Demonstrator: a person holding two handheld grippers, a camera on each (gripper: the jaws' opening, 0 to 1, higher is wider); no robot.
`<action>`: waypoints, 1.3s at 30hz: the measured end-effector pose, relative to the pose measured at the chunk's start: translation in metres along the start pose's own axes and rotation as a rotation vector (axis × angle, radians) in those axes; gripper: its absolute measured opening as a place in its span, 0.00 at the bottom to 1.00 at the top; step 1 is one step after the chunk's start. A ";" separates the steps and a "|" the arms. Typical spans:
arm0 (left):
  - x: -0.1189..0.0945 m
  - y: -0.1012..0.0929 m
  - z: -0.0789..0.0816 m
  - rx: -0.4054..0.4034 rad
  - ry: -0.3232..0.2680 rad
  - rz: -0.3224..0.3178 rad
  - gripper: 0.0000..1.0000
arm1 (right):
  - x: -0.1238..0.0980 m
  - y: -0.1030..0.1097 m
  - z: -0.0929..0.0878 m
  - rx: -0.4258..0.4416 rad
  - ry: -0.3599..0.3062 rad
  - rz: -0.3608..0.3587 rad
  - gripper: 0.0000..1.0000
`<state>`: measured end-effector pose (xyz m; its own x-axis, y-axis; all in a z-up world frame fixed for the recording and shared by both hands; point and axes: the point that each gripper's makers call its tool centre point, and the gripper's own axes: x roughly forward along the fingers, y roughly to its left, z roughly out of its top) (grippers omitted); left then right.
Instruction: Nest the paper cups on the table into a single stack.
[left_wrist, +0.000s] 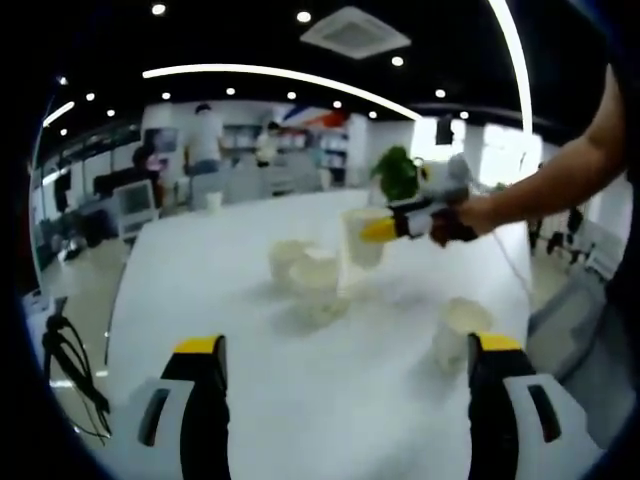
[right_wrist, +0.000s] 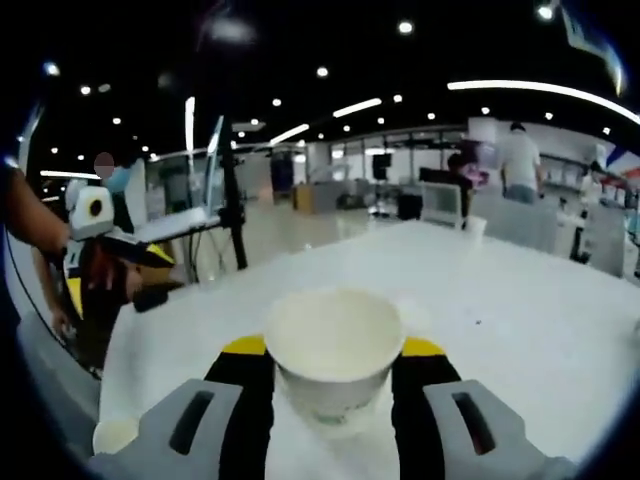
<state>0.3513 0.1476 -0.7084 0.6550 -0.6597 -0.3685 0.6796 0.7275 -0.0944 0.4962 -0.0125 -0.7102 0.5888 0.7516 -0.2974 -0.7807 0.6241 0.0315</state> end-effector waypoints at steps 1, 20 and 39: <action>0.000 0.001 0.000 0.001 0.001 0.001 1.00 | 0.000 -0.001 0.002 -0.002 -0.001 0.000 0.43; 0.000 0.002 0.001 0.017 0.014 0.002 1.00 | -0.005 -0.010 0.037 0.000 -0.018 0.003 0.42; -0.001 0.001 0.000 0.018 0.021 0.002 1.00 | -0.010 -0.011 0.045 -0.010 -0.017 0.003 0.42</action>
<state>0.3513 0.1485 -0.7078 0.6493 -0.6542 -0.3879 0.6844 0.7250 -0.0773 0.5085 -0.0170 -0.6652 0.5900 0.7570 -0.2809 -0.7843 0.6199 0.0232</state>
